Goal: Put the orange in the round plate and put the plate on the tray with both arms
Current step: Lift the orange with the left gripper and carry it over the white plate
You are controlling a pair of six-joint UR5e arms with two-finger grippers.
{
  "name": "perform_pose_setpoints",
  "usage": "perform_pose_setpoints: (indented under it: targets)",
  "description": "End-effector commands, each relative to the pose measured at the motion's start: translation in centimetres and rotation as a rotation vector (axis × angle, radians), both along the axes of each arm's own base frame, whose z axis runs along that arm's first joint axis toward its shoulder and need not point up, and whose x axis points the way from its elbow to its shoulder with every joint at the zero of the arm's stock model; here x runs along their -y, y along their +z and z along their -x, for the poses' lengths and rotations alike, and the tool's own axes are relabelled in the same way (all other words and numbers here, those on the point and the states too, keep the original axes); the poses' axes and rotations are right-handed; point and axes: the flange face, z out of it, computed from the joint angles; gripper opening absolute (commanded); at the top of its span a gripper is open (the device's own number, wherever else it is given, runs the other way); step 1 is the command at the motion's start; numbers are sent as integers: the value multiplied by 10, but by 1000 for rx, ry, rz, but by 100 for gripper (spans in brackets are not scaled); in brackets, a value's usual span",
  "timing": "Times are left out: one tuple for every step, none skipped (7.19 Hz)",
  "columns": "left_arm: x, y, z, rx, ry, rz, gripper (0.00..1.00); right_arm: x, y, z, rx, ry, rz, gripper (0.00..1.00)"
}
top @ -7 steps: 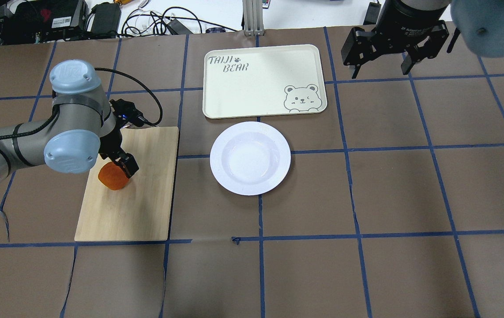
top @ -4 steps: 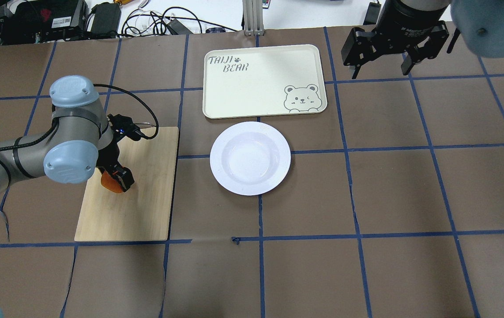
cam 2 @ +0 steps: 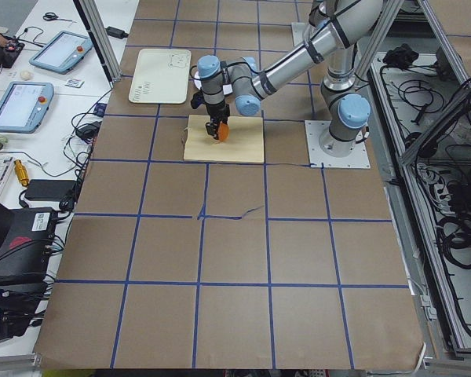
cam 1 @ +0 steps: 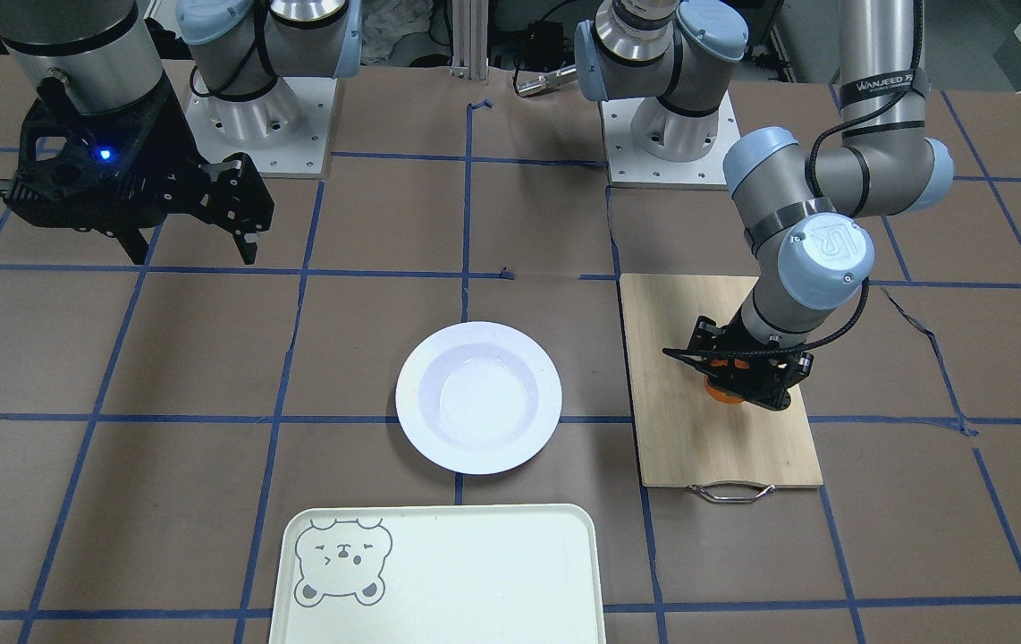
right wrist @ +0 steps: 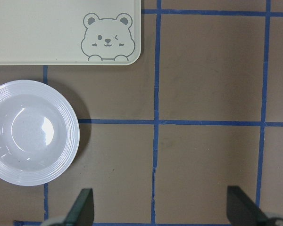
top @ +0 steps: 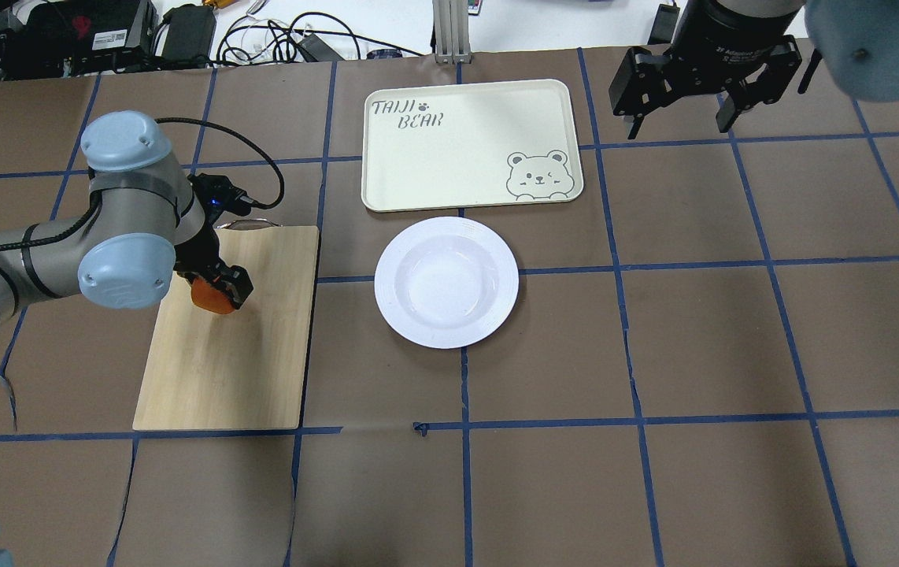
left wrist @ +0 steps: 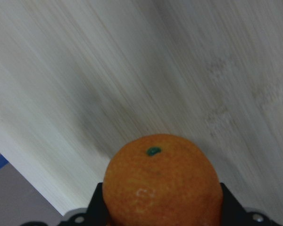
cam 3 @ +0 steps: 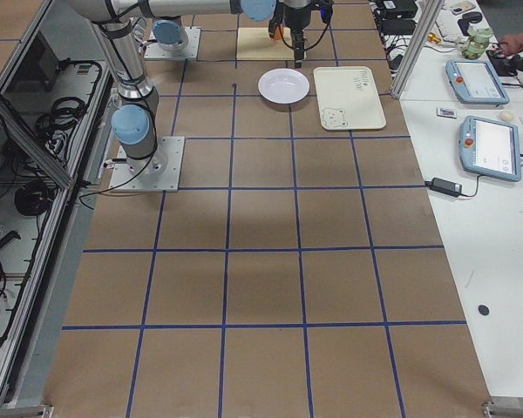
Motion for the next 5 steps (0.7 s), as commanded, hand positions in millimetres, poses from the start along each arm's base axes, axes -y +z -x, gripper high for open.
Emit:
perform_pose_setpoints:
  targets:
    - [1,19,84,-12,168,46,2,0,0,0,0,-1,1,100]
    - [-6,21,121,-43,283,63,2,0,0,0,0,1,1,100]
    - [-10,19,148,-87,373,59,2,0,0,0,0,-1,1,100]
    - [-21,16,179,-98,422,46,2,0,-1,0,0,1,-2,100]
    - [-32,8,210,-105,466,35,2,0,-1,0,-2,1,-2,100]
